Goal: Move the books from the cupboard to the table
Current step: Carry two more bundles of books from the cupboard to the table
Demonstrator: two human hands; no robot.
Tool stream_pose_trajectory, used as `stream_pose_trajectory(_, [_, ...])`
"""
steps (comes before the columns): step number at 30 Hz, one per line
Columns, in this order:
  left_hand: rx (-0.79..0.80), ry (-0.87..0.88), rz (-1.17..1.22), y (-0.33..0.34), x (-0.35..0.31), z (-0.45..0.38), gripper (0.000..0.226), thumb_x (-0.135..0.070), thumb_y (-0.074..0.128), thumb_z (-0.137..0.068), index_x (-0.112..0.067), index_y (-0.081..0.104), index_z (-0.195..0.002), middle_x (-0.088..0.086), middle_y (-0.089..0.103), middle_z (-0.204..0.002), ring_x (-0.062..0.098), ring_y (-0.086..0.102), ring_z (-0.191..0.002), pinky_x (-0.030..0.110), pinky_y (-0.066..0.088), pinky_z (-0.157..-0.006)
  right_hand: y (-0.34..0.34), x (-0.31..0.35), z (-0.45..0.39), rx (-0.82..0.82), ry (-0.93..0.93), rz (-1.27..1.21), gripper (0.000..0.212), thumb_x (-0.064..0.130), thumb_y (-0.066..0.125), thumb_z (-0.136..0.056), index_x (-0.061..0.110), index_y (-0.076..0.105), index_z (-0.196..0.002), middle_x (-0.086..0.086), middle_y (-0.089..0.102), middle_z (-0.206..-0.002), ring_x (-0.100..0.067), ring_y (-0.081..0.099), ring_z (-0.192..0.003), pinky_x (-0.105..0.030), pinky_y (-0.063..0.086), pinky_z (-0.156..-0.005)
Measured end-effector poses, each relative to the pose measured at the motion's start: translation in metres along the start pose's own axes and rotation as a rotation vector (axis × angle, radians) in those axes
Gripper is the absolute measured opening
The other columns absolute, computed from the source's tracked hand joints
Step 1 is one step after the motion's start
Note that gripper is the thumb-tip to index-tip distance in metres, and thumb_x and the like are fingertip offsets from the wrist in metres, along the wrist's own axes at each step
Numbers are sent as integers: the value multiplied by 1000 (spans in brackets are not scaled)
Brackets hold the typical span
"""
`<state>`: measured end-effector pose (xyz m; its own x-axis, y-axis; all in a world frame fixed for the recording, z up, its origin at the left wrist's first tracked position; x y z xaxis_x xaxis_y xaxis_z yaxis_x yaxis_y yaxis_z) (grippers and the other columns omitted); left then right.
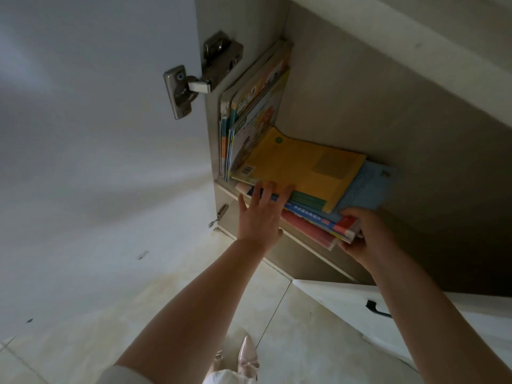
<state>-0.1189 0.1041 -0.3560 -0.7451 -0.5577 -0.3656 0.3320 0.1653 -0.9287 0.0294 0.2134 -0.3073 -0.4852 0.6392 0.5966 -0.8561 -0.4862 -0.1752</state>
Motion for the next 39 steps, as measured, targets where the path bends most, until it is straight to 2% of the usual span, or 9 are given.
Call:
stream_pose_trajectory(4, [-90,-60,101,-23,5,-9,100,-51,79,-67,-34,16,-143,7,34,-144,32,37,-136,60,37,-106,14,36,19,-25,-175,164,24,20,64,-82,6,62,-102,-14,65,-93,-22,60,-83,-30,49,-67])
stream_pose_trajectory(8, [-290,-66,252,-47,7,-16,76,-43,82,-67,-18,48,-129,9,58,-126,32,58,-113,52,50,-95,38,64,34,31,-307,164,16,26,63,-83,16,59,-95,-8,65,-98,-21,62,-94,-36,53,-77])
stream_pose_trajectory(11, [-368,-101,385,-58,11,-18,53,-35,77,-73,-13,57,-117,10,66,-109,32,65,-96,45,56,-81,51,74,41,69,-327,132,23,29,62,-83,22,53,-103,-8,63,-105,-24,63,-100,-47,55,-84])
stream_pose_trajectory(18, [-478,-77,398,-72,14,-10,40,-33,76,-75,-17,62,-109,5,71,-101,24,69,-85,35,59,-70,67,95,56,82,-436,70,28,14,63,-81,2,54,-106,-16,68,-97,-26,72,-77,-31,57,-57])
stream_pose_trajectory(22, [-445,-132,553,-77,15,-1,51,-39,82,-70,-20,63,-113,-2,72,-100,18,69,-84,20,46,-68,82,110,64,20,-522,177,37,34,64,-77,9,53,-102,-16,67,-101,-28,72,-78,-33,59,-59])
stream_pose_trajectory(27, [-339,-235,745,-77,33,-11,65,-30,83,-72,-16,53,-129,5,69,-109,29,66,-95,29,48,-72,116,112,70,84,-457,325,80,77,56,-66,23,42,-123,-1,61,-111,-24,65,-97,-44,58,-81])
stream_pose_trajectory(31, [-291,-258,756,-72,47,-15,71,-32,81,-75,-15,45,-134,6,68,-115,29,66,-99,40,55,-78,137,93,67,148,-346,356,57,63,56,-81,21,41,-117,7,57,-96,-25,67,-91,-45,58,-77])
stream_pose_trajectory(35, [-300,-281,745,-69,60,-18,71,-33,80,-75,-13,46,-135,8,68,-112,30,66,-100,44,55,-79,150,95,62,138,-294,371,68,58,63,-76,19,34,-125,1,55,-94,-29,70,-77,-44,60,-63])
stream_pose_trajectory(39, [-368,-303,582,-75,58,-14,83,-45,79,-75,-12,41,-140,9,61,-123,29,63,-104,41,56,-80,156,102,58,174,-293,380,65,51,59,-80,14,37,-129,-6,59,-92,-29,71,-60,-36,57,-49])
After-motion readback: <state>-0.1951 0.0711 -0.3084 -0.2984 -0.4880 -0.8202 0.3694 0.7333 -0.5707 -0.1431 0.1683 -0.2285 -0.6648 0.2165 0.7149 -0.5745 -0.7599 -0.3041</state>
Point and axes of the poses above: each hand's wrist, its own z-axis away from the middle knuckle, its own y-axis out of the palm, x = y × z, the point moved 7 cm from there along -z, towards the middle knuckle
